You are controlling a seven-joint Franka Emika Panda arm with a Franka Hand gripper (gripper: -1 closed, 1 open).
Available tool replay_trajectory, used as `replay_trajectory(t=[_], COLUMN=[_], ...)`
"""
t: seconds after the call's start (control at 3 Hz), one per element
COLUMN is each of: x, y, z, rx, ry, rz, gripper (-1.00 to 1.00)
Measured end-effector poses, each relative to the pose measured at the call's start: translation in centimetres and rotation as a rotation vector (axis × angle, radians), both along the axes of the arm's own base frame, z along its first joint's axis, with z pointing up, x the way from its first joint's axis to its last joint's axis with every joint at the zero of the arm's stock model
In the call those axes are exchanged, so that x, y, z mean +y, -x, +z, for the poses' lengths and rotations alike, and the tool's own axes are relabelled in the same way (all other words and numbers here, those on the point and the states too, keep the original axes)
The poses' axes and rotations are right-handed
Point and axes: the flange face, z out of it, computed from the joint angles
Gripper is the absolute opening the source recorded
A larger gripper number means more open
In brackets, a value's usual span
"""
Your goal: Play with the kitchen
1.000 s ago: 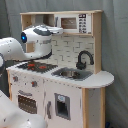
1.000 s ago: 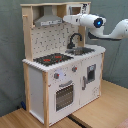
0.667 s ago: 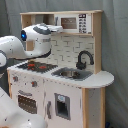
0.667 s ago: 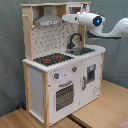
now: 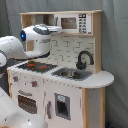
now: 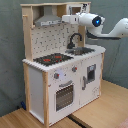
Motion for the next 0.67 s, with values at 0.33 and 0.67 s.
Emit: replay_trajectory(t=[0.33,0.67], x=[-0.98,-0.76], y=[0.12,0.26], z=[0.47,0.49], rx=[0.016,0.016], ry=[-0.017,-0.017], rz=[0.004,0.009], gripper=[-1.0,1.0])
